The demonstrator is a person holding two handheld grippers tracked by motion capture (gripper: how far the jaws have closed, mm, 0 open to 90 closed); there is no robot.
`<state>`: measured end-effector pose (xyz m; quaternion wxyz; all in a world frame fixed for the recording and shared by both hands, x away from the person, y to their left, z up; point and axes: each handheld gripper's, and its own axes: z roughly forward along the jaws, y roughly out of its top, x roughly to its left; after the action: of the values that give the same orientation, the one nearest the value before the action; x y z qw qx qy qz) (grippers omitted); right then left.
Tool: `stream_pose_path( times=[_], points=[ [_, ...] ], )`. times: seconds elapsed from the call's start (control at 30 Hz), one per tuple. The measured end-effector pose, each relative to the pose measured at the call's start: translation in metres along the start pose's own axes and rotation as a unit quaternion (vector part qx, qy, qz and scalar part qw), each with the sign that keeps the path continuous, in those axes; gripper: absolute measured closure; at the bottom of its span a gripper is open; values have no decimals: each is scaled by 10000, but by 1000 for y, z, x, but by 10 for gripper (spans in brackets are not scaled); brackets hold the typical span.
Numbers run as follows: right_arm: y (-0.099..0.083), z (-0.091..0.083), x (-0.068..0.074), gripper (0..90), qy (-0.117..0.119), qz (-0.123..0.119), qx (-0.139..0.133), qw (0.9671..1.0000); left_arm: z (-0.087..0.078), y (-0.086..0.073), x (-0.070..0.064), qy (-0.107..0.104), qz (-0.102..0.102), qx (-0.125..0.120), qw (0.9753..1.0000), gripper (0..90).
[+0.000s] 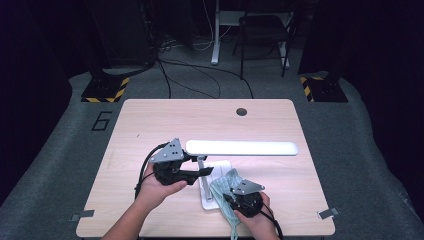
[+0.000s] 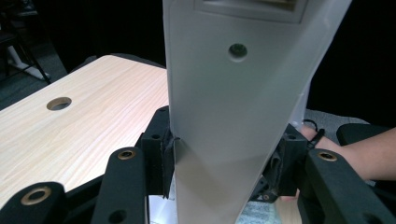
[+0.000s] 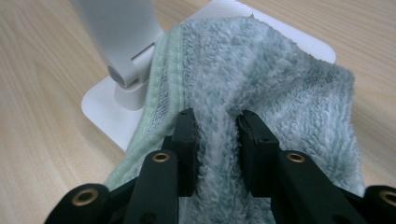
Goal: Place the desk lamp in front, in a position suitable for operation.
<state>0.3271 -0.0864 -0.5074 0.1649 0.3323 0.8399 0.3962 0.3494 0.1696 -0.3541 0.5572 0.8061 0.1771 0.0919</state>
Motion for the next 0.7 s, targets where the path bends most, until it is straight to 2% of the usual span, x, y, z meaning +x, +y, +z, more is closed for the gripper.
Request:
stream_pose_path(
  times=[0.07, 0.2, 0.33, 0.43, 0.5, 0.57, 0.6, 0.63, 0.7],
  points=[
    [1, 2, -4, 707, 6, -18, 11, 10000, 0, 0, 0, -3, -9, -3, 10000, 521],
    [6, 10, -14, 713, -35, 113, -9, 9999, 0, 0, 0, -11, -22, 28, 10000, 521],
    [15, 20, -28, 714, -153, 233, 123, 9995, 1, 0, 1, -20, -32, 22, 10000, 521],
    [20, 24, -32, 714, -195, 268, 173, 9993, 1, 0, 1, -31, -25, 25, 10000, 521],
    [25, 30, -40, 715, -237, 150, 203, 9994, 1, 0, 1, -42, -14, 3, 10000, 521],
    [30, 36, -47, 716, -262, 244, 207, 9991, 1, 0, 1, -44, -13, -3, 10000, 521],
    [34, 43, -54, 718, -299, 492, 158, 9982, 1, -1, 1, -69, -22, -21, 10000, 521],
    [34, 43, -54, 718, -299, 492, 158, 9982, 1, -1, 1, -69, -22, -21, 10000, 521],
    [40, 48, -62, 721, -299, 703, 193, 9969, 1, -1, 1, -79, -14, -21, 10000, 521]
  ],
)
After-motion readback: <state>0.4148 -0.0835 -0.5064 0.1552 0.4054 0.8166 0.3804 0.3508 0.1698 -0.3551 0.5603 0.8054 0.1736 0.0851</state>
